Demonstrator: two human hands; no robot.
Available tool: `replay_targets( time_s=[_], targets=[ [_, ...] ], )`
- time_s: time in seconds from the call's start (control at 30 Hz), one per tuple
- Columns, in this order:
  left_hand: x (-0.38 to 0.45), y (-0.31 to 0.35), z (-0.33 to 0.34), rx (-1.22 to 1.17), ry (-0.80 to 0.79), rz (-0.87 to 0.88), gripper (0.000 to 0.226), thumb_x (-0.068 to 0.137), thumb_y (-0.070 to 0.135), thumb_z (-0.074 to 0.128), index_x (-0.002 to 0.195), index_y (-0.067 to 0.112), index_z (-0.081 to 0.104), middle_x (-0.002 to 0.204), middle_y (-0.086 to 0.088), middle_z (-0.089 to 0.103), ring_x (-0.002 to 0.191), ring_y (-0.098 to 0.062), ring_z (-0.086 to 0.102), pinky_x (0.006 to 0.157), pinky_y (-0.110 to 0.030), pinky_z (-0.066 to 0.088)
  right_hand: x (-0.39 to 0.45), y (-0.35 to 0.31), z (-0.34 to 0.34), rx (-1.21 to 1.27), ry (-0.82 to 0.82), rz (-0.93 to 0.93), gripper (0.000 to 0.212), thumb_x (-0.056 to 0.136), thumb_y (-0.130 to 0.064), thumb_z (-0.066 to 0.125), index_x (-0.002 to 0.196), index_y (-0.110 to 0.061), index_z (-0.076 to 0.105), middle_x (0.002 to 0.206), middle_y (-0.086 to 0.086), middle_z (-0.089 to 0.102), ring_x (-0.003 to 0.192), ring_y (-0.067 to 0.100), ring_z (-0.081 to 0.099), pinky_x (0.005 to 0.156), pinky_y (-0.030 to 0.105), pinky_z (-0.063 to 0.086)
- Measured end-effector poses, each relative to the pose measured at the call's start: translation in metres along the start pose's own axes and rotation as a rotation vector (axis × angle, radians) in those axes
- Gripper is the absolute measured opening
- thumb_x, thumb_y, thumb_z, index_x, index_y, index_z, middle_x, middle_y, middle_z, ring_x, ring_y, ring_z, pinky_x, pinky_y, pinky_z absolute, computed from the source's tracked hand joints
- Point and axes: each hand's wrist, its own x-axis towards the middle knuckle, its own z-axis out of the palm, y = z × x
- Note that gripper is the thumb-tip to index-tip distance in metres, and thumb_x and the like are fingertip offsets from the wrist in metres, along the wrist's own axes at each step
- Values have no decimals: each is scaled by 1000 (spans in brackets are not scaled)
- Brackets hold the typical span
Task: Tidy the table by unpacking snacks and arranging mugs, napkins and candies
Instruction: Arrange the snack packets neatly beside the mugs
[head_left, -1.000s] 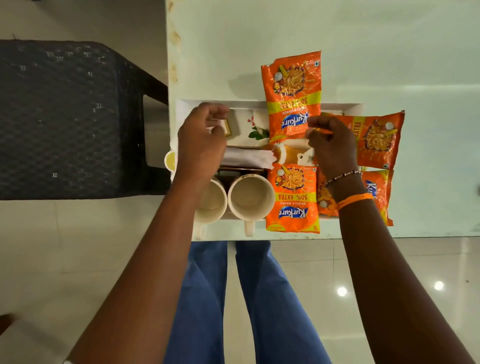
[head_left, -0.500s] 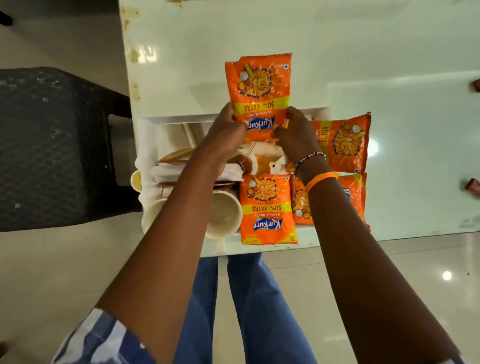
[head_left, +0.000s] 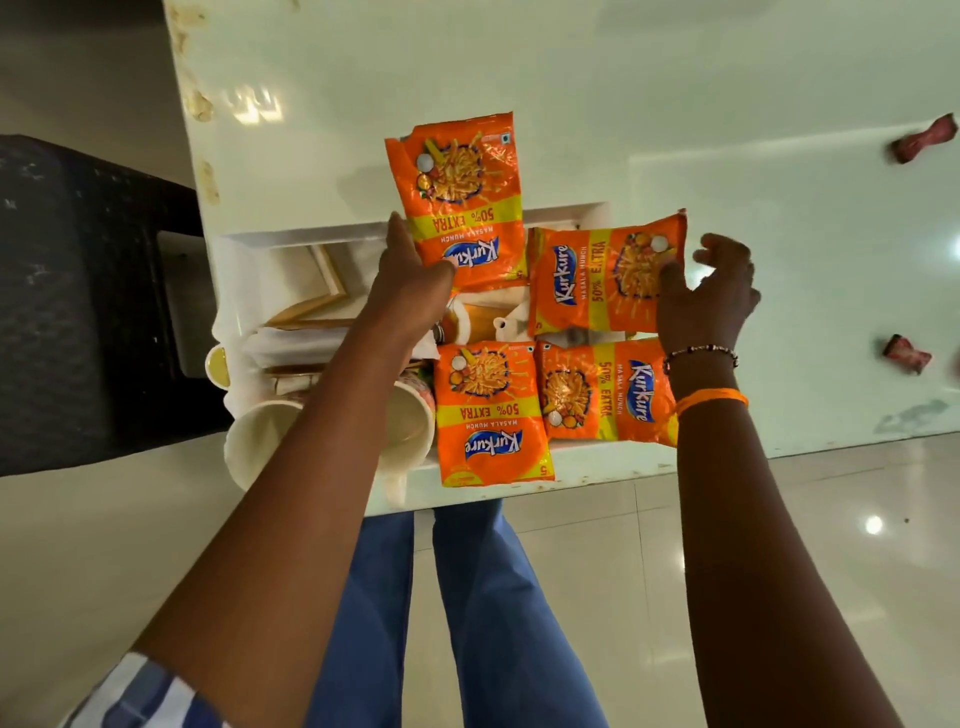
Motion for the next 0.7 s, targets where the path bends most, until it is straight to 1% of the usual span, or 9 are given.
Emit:
replay_targets(
  time_s=[0.03,0.1,0.23,0.33,0.37,0.43,0.5,0.6,0.7],
  targets=[
    [1,1,1,-2,-9,8,62,94,19,46,146,26,12,146,-2,40,127,-21,46,83,-30,39,3,1,2,41,-39,57,35,87,-20,55,119,-6,50,122,13,59,114,27,54,100,29,33],
    [1,3,4,15,-15,31,58,94,18,47,144,28,20,142,-1,45,123,-20,49,82,-31,41,8,0,5,97,-81,127,33,87,-25,57,115,-6,55,120,12,62,111,24,57,95,31,44],
    [0,7,7,30,-7,68,53,94,18,47,142,30,26,139,1,48,117,-17,52,78,-25,43,16,-6,8,152,-66,112,34,84,-31,62,106,-5,61,112,12,66,103,23,61,86,29,48],
    [-2,9,11,31,-36,111,48,95,16,44,140,31,31,137,3,50,108,-11,54,69,-19,44,23,-7,5,170,-5,92,28,84,-24,61,104,-4,61,111,12,66,102,23,61,85,29,48],
    [-2,10,12,35,-42,117,47,96,17,44,140,30,31,138,3,49,109,-11,54,72,-20,47,25,-7,4,170,8,83,26,85,-21,59,104,-4,61,111,12,66,102,23,60,85,28,47],
    [-3,12,16,54,-44,121,46,96,20,44,139,30,32,139,2,48,115,-15,54,87,-32,52,27,-6,1,169,20,68,24,86,-18,57,105,-2,60,112,12,66,101,21,60,81,23,45],
    [-4,14,20,67,-37,115,45,95,22,45,138,30,34,139,1,49,119,-19,54,98,-44,48,27,-6,0,178,3,51,25,87,-17,56,105,-2,60,111,12,65,98,18,59,83,24,46],
    [-7,14,24,72,-7,97,48,95,21,45,140,27,31,142,-2,45,124,-22,50,101,-42,45,25,-4,-5,237,-6,42,25,88,-18,55,107,-2,58,103,7,63,94,11,56,85,24,46],
    [-13,9,28,134,92,129,55,95,20,45,144,22,21,148,-5,34,132,-22,40,99,-36,41,15,8,-15,319,56,54,25,89,-17,53,108,0,56,99,0,56,87,2,50,73,8,43]
  ],
)
